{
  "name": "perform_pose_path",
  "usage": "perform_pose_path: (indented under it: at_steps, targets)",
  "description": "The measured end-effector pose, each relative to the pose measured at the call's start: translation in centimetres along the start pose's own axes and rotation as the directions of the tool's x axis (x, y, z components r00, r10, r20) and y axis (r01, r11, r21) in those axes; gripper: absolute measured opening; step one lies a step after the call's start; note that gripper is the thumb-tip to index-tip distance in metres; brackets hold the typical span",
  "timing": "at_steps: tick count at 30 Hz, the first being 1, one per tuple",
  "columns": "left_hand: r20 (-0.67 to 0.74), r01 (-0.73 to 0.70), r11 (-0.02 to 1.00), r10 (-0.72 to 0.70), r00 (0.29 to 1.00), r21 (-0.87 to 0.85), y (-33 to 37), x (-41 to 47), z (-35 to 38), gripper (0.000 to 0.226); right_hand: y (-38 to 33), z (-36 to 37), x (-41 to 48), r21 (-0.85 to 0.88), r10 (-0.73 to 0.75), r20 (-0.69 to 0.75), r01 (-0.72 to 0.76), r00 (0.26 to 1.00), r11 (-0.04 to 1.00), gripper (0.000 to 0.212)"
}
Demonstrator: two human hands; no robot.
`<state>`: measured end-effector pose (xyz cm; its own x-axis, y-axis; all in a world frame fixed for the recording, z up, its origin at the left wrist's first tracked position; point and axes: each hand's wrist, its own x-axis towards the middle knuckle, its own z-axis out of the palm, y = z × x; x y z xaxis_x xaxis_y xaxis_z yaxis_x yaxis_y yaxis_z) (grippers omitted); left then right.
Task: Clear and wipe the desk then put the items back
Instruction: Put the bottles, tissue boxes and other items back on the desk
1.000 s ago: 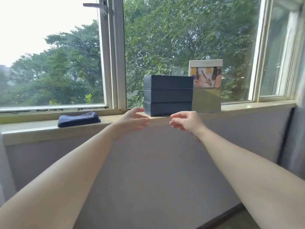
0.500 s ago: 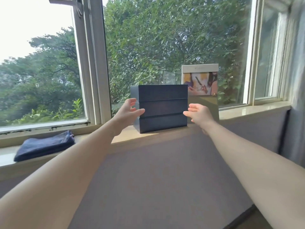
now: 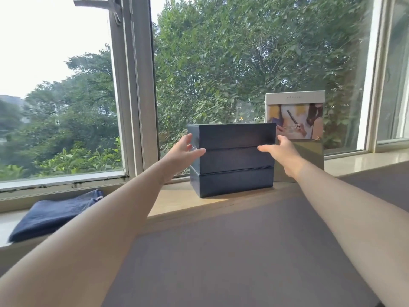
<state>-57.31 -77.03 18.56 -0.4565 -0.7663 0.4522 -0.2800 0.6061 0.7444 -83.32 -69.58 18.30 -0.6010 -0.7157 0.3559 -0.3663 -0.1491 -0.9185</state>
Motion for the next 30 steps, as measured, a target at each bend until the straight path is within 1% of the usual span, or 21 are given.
perform_pose_path:
  at_steps: [4,5,8,9,12,13,15,18,21,23,27,30]
  targets:
    - [-0.003,0.015,1.000,-0.015,1.000,0.019,-0.2,0.7,-0.1,0.073,0.3,0.3,1.4,0.063,0.013,0.016,-0.014,1.000,0.998,0.083]
    - [-0.009,0.009,1.000,-0.009,1.000,0.023,-0.1,0.8,0.0,0.069,0.2,0.4,1.5,0.096,0.018,0.008,-0.019,1.000,0.995,0.083]
    - [-0.038,-0.037,0.999,0.037,0.999,-0.007,0.3,0.8,0.7,0.047,0.3,0.3,1.6,0.178,0.025,-0.031,-0.019,0.999,0.984,0.080]
    - [-0.059,-0.043,0.999,0.042,0.997,-0.026,0.4,0.8,0.8,0.043,0.4,0.2,1.6,0.198,0.018,-0.040,-0.010,0.999,0.980,0.077]
    - [-0.183,-0.051,0.999,0.049,0.982,-0.006,0.0,0.8,0.6,0.046,0.3,0.0,0.9,0.228,-0.041,-0.043,0.050,0.998,0.972,0.052]
    - [-0.221,-0.046,0.999,0.047,0.974,0.009,-0.2,0.7,0.3,0.048,0.2,0.1,0.6,0.218,-0.065,-0.051,0.074,0.997,0.973,0.051]
    - [-0.271,-0.045,0.999,0.046,0.961,0.011,-0.4,0.4,-0.2,0.046,0.2,0.5,0.3,0.227,-0.104,-0.078,0.119,0.992,0.967,0.058]
    - [-0.312,-0.081,0.997,0.075,0.947,-0.007,-0.1,-0.8,-1.0,0.038,0.1,1.2,-0.7,0.284,-0.107,-0.110,0.135,0.988,0.949,0.062]
    - [-0.334,-0.111,0.993,0.091,0.938,-0.042,0.3,-2.7,-2.4,0.026,-0.3,1.7,-2.4,0.269,-0.139,-0.118,0.167,0.983,0.949,0.061]
    - [-0.332,-0.116,0.991,0.086,0.939,-0.070,0.4,-4.2,-3.2,0.022,-0.5,2.0,-4.0,0.308,-0.173,-0.134,0.207,0.976,0.929,0.060]
    - [-0.333,-0.121,0.971,0.047,0.942,-0.205,0.0,-7.6,-4.6,0.025,-0.9,2.9,-7.7,0.377,-0.205,-0.134,0.242,0.969,0.894,0.058]
    - [-0.369,-0.143,0.949,0.031,0.929,-0.282,-0.4,-10.6,-5.9,0.027,-1.2,3.6,-10.3,0.418,-0.233,-0.101,0.254,0.967,0.872,0.049]
